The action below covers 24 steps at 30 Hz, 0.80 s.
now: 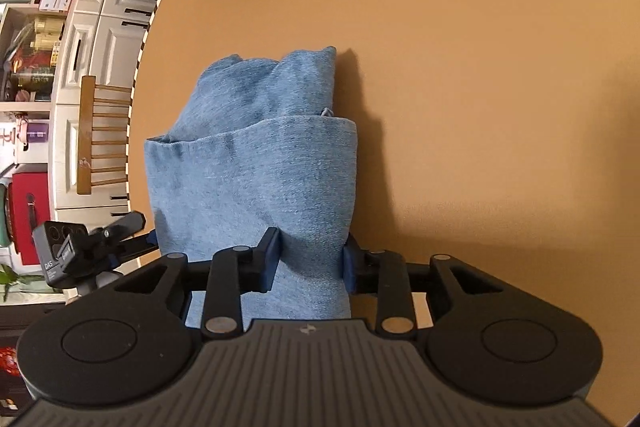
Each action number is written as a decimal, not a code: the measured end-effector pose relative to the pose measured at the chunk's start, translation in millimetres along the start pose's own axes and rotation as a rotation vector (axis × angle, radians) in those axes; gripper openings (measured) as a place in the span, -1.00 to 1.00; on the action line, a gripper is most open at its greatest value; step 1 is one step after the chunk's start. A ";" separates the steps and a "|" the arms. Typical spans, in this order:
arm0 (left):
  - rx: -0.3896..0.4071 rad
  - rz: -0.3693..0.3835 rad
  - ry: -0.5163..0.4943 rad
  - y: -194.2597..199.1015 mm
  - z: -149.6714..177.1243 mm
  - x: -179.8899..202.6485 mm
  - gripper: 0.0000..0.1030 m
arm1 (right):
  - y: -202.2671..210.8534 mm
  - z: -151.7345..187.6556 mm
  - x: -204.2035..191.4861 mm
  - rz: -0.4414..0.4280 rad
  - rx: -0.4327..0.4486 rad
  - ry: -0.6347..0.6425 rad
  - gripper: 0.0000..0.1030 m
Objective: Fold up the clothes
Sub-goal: 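Grasp the folded jeans bundle with both grippers, then lift and carry the bundle with both grippers toward the folded clothes stack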
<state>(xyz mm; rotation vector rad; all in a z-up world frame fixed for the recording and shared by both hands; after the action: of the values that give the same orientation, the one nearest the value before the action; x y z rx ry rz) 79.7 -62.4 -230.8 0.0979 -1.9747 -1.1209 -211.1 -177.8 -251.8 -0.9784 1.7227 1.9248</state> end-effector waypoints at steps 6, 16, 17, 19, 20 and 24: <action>-0.090 0.047 0.005 -18.1 -2.9 8.2 0.99 | -4.2 -3.5 4.6 -0.026 -0.010 -0.018 -0.38; -0.129 0.099 -0.050 -27.5 -4.0 9.2 0.99 | -8.2 -2.7 11.3 -0.060 -0.021 -0.075 -0.31; -0.131 0.083 -0.086 -28.6 -2.2 13.5 0.98 | -8.6 -2.5 11.4 -0.060 -0.020 -0.076 -0.31; -0.132 0.055 -0.125 -31.3 0.5 18.4 0.97 | -9.1 -2.2 10.6 -0.058 -0.018 -0.067 -0.31; -0.131 0.044 -0.128 -32.4 1.1 19.6 0.94 | -9.3 -2.0 10.1 -0.056 -0.018 -0.062 -0.31; -0.132 0.008 -0.152 -29.1 6.5 23.2 0.90 | -8.9 -1.5 9.1 -0.053 -0.017 -0.048 -0.30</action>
<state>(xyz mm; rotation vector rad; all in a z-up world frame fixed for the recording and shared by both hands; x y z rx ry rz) 51.1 -85.5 -239.2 -0.0664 -2.0250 -1.2828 -210.9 -179.1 -264.5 -0.9661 1.6402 1.9172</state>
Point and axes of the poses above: each gripper's, at about its wrist camera, not at the fingertips, and y roughly against the way its jaws point, x to its right, z to its underside, the point moved 5 cm from there along -y, roughly the way its jaws point, and after that the axes turned 4 degrees about x, right-handed, at the moved point
